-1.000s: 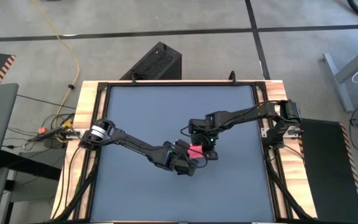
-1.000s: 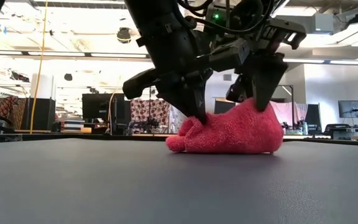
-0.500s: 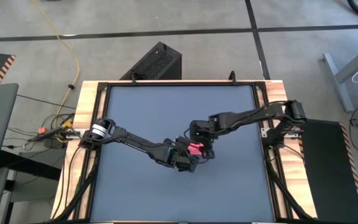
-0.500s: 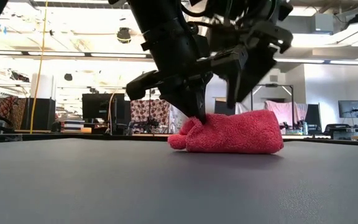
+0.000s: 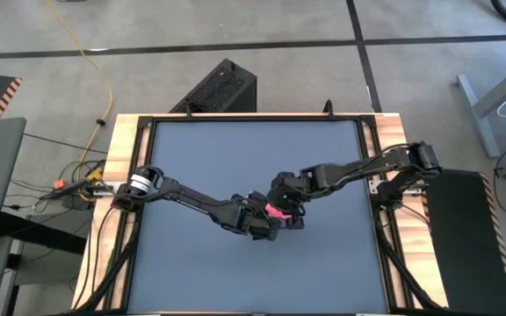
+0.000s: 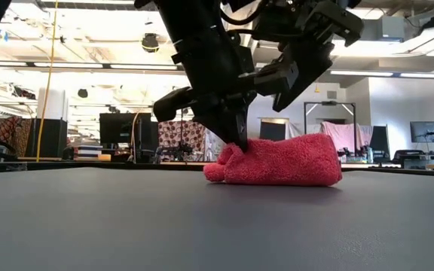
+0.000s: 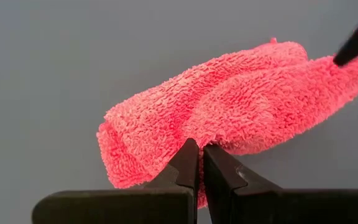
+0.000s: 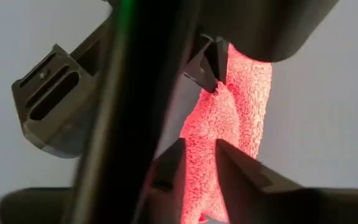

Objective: Roll towel
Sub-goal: Roll the pink towel

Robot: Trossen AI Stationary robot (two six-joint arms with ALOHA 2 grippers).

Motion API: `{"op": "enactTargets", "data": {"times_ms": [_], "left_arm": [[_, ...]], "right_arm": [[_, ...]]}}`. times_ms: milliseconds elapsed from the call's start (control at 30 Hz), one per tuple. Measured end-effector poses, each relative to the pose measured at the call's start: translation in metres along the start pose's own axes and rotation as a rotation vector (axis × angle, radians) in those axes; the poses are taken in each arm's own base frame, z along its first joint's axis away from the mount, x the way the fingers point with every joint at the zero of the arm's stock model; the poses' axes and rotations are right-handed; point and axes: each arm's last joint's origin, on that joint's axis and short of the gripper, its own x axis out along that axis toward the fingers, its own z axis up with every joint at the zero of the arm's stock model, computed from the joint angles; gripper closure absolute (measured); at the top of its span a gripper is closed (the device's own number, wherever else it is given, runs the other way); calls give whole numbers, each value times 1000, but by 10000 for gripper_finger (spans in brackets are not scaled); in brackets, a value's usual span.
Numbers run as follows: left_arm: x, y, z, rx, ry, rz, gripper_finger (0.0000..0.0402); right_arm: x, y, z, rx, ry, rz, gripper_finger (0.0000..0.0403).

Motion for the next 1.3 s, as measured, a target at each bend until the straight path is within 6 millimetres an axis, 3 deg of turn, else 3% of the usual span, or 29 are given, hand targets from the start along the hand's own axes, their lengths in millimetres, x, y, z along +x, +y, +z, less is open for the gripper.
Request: {"op": "enactTargets", "data": {"times_ms": [200, 367, 567, 800, 967, 1300], "left_arm": [[0, 0, 0, 28, 1, 2, 401], [-1, -1, -2, 74, 0, -5, 401], [-4, -8, -3, 129, -10, -63, 401], [-4, -9, -3, 131, 2, -83, 401], [-4, -11, -3, 120, 23, -108, 401], [1, -11, 5, 81, 27, -140, 401]], "right_arm": [[0, 4, 0, 27, 1, 13, 389], [-19, 8, 1, 62, -61, 30, 379], [-38, 5, 1, 82, -138, 39, 394], [-8, 9, -48, 185, -62, 67, 390], [7, 11, -76, 226, -103, 66, 390], [12, 9, -79, 256, -178, 43, 390]]}}
